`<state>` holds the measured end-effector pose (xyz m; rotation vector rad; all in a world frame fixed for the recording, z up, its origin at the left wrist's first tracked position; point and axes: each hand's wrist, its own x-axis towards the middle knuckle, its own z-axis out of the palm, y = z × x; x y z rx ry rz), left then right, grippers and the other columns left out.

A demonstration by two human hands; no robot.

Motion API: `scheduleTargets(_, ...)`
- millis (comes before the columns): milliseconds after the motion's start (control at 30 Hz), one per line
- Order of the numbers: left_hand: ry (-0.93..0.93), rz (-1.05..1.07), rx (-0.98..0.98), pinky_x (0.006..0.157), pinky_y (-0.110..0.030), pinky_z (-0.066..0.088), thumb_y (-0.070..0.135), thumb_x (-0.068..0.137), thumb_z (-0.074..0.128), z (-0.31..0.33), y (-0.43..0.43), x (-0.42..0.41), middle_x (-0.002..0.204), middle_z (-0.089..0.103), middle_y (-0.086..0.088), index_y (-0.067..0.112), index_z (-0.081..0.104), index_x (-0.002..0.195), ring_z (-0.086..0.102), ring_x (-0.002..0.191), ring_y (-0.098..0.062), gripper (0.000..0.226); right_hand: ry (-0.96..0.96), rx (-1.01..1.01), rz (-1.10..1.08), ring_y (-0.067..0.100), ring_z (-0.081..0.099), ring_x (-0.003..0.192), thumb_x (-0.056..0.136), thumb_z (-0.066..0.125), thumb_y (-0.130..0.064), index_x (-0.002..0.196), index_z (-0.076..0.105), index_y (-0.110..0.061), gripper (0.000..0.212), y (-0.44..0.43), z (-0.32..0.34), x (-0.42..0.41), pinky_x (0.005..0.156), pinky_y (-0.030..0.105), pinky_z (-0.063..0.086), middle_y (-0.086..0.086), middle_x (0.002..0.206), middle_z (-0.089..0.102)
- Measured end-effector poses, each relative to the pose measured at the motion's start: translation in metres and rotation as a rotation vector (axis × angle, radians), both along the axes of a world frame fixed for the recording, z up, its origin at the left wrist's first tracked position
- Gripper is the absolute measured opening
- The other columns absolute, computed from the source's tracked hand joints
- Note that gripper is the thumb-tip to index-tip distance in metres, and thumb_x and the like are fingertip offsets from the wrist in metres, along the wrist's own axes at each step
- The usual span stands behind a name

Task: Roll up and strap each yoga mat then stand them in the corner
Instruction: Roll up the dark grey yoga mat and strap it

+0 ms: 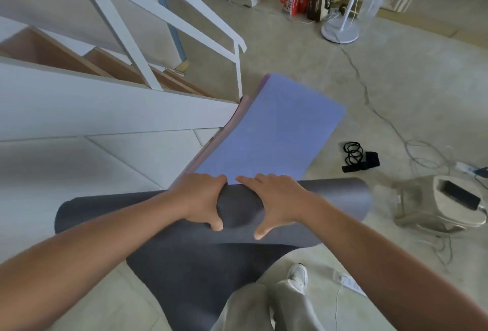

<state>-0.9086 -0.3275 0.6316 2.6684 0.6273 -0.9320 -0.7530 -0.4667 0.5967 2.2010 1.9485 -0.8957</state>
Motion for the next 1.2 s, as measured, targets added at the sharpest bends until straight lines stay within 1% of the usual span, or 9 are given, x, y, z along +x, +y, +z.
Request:
scheduleTargets(67,0.036,0.133,-0.168,0.075,-0.037,0.055,0.055,0.052,0.083,0.010,0.014,-0.003,0.092,0.060,0.011,0.029,0.051,0.105,0.060,0.082,-0.011,0.067,-0.171,0.112,0.093,0.023,0.049,0.119,0.060,0.076,-0.069,0.153,0.004,-0.033,0.124,0.004,-0.001,-0.009,0.101,0.039,0.040,-0.003,0.140,0.043)
scheduleTargets(167,0.034,0.239,-0.296,0.081,-0.037,0.056,0.054,0.054,0.087,0.029,0.031,-0.005,0.100,0.062,0.013,0.031,0.055,0.108,0.062,0.089,-0.008,0.067,-0.173,0.183,0.142,0.021,0.052,0.112,0.068,0.072,-0.066,0.148,0.018,-0.035,0.101,0.025,0.020,-0.002,0.090,0.037,0.044,-0.003,0.131,0.050)
scheduleTargets(300,-0.090,0.203,-0.111,0.083,-0.037,0.053,0.063,0.053,0.082,0.076,0.064,0.002,0.099,0.060,0.015,0.034,0.054,0.111,0.059,0.091,-0.010,0.070,-0.253,0.324,0.155,0.021,0.055,0.106,0.068,0.071,-0.064,0.143,0.029,-0.037,0.090,0.071,0.069,0.016,0.083,0.037,0.045,-0.002,0.120,0.054)
scheduleTargets(600,-0.323,0.312,0.244,0.065,-0.031,0.043,0.058,0.058,0.082,0.178,0.093,0.006,0.088,0.054,0.015,0.037,0.046,0.099,0.056,0.082,-0.013,0.059,-0.427,0.648,0.245,0.024,0.056,0.109,0.069,0.074,-0.057,0.143,0.036,-0.036,0.085,0.152,0.158,0.043,0.082,0.036,0.047,0.000,0.123,0.055)
scheduleTargets(733,-0.355,0.362,0.408,0.066,-0.031,0.047,0.063,0.053,0.078,0.218,0.095,0.024,0.087,0.058,0.011,0.032,0.050,0.100,0.056,0.076,-0.012,0.062,-0.409,0.849,0.291,0.029,0.063,0.093,0.061,0.080,-0.052,0.133,0.052,-0.031,0.080,0.180,0.187,0.070,0.069,0.037,0.050,0.003,0.109,0.063)
scheduleTargets(800,-0.359,0.405,0.475,0.067,-0.032,0.048,0.064,0.052,0.076,0.237,0.095,0.037,0.089,0.059,0.010,0.031,0.052,0.102,0.058,0.078,-0.013,0.065,-0.389,0.936,0.330,0.030,0.064,0.086,0.058,0.081,-0.053,0.129,0.053,-0.030,0.080,0.195,0.204,0.087,0.063,0.036,0.050,0.004,0.103,0.064)
scheduleTargets(933,-0.386,0.525,0.575,0.068,-0.032,0.049,0.063,0.054,0.078,0.278,0.087,0.064,0.088,0.058,0.009,0.028,0.053,0.107,0.057,0.081,-0.015,0.067,-0.374,1.040,0.439,0.030,0.062,0.091,0.059,0.081,-0.052,0.132,0.052,-0.031,0.081,0.221,0.251,0.119,0.065,0.035,0.048,0.004,0.108,0.063)
scheduleTargets(1100,-0.412,0.684,0.623,0.074,-0.037,0.054,0.067,0.054,0.078,0.295,0.066,0.083,0.094,0.060,0.008,0.026,0.054,0.110,0.058,0.081,-0.015,0.073,-0.388,1.033,0.606,0.028,0.060,0.103,0.064,0.080,-0.051,0.139,0.048,-0.033,0.083,0.224,0.288,0.141,0.070,0.030,0.033,0.003,0.117,0.061)
scheduleTargets(1200,-0.366,0.772,0.455,0.084,-0.039,0.056,0.065,0.055,0.082,0.277,0.053,0.093,0.104,0.061,0.008,0.028,0.053,0.114,0.059,0.089,-0.015,0.075,-0.396,0.925,0.690,0.021,0.056,0.108,0.068,0.074,-0.057,0.140,0.035,-0.041,0.084,0.208,0.281,0.152,0.071,0.028,0.032,-0.003,0.119,0.057)
